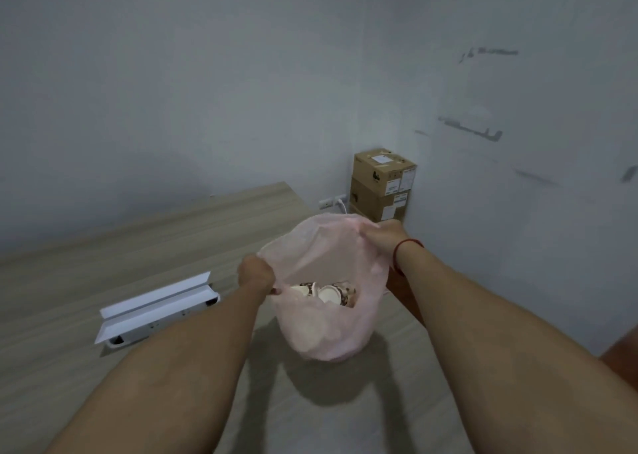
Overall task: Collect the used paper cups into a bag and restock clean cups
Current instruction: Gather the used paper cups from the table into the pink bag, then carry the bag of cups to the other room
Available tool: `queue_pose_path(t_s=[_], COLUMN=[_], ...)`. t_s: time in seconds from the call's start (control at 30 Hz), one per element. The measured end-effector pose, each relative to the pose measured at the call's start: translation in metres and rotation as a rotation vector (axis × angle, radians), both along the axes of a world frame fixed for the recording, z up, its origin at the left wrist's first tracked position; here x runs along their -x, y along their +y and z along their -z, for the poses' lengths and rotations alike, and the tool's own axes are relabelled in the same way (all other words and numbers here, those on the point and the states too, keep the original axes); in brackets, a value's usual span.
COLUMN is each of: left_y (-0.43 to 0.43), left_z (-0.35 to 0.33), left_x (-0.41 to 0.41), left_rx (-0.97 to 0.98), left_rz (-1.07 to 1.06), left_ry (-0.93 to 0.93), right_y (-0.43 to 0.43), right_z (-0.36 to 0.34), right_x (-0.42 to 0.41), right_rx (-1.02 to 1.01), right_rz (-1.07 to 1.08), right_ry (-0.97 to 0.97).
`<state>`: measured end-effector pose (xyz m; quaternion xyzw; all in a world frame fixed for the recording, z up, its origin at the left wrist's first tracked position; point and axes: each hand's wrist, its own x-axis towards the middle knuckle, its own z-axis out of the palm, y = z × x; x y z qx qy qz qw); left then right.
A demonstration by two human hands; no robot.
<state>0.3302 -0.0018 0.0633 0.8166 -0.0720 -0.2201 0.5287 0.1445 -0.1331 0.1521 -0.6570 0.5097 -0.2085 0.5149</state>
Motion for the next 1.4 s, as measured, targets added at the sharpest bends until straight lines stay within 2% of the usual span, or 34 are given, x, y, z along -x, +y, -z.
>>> queue_pose_path(t_s=[0.1, 0.3, 0.43, 0.57, 0.67, 0.77, 0.93, 1.07, 1.23, 1.4], left_y=[-0.018, -0.034, -0.031, -0.042, -0.061, -0.074, -0.094, -0.152, -0.151, -0.188], left_z=[-0.023, -0.045, -0.048, -0.071, -0.092, -0.102, -0.110, -0.080, -0.119, -0.127], left_x=[-0.001, -0.024, -0.049, -0.032, -0.008, 0.012, 0.055, 0.070, 0.187, 0.303], left_rx=[0.003, -0.017, 0.005, 0.135, 0.301, 0.262, 0.238, 0.166, 0.146, 0.129], left_rz=[0.056, 0.055, -0.140, -0.104, -0.194, -0.208, 0.062, 0.242, 0.533, 0.800], left_ry=[-0.121, -0.197, -0.127, 0.017, 0.107, 0.098, 0.123, 0.132, -0.019, -0.171], right_y=[0.003, -0.006, -0.020, -0.027, -0.032, -0.035, -0.029, -0.028, -0.030, -0.029], right_z=[-0.003, -0.012, -0.017, -0.026, -0.032, -0.035, -0.032, -0.027, -0.027, -0.026], right_x=[-0.007, -0.008, 0.011, 0.034, 0.053, 0.071, 0.100, 0.137, 0.211, 0.312], right_rx=[0.081, 0.111, 0.159, 0.149, 0.166, 0.165, 0.148, 0.130, 0.112, 0.112], right_rz=[-0.090, 0.001, 0.213, 0.324, 0.369, 0.412, 0.489, 0.562, 0.687, 0.813], right_ry=[0.117, 0.073, 0.079, 0.029, 0.012, 0.005, -0.007, -0.019, -0.050, -0.069])
